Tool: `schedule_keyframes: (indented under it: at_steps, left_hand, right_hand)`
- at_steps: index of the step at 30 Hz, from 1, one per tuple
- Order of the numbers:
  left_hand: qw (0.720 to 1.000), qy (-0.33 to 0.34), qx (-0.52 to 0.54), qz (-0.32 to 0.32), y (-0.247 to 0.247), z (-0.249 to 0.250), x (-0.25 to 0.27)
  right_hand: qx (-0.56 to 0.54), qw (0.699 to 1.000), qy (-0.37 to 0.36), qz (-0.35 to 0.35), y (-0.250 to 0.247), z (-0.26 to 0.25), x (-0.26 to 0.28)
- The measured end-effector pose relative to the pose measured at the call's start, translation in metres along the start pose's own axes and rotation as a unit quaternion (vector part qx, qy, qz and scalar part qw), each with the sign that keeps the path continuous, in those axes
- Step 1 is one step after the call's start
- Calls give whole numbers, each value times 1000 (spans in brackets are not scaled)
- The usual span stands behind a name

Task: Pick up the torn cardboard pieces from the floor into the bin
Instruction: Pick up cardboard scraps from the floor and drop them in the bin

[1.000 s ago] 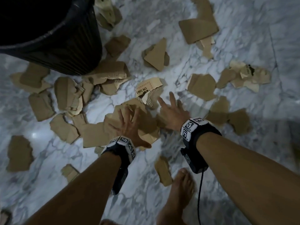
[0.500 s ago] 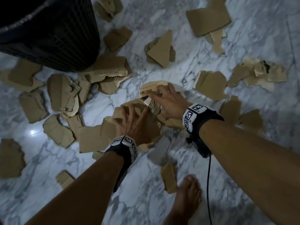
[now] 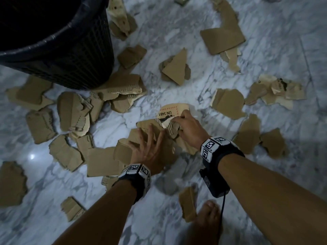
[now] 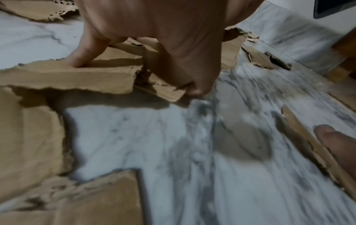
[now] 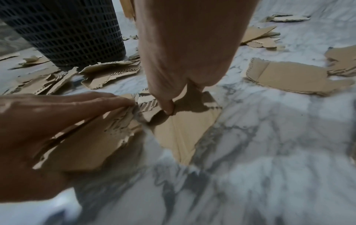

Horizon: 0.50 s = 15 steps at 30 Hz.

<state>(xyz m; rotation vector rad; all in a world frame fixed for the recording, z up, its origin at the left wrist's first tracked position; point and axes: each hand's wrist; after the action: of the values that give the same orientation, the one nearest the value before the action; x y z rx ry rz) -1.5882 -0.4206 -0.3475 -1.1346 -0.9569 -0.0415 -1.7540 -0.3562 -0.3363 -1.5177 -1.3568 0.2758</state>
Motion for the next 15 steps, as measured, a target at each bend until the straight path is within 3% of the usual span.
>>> schedule_keyframes:
  at_steps: [4, 8, 15]
  left_hand:
    - [999, 10, -8, 43, -6, -14, 4]
    - [999, 14, 0, 33, -34, -36, 16]
    - [994, 22, 49, 95, -116, -68, 93]
  right_hand:
    - [96, 995, -22, 18, 1, -4, -4]
    - [35, 999, 10, 40, -5, -15, -2]
    - [16, 993, 10, 118, -90, -77, 41]
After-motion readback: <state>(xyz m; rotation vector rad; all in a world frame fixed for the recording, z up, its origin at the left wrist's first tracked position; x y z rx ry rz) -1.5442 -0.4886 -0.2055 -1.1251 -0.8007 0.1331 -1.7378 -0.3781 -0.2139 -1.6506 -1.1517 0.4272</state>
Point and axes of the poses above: each hand's wrist, its own x-axis away from the middle knuckle, its own y-axis out of the palm, z = x × y, and after that the axes turned 4 degrees about -y, right-handed
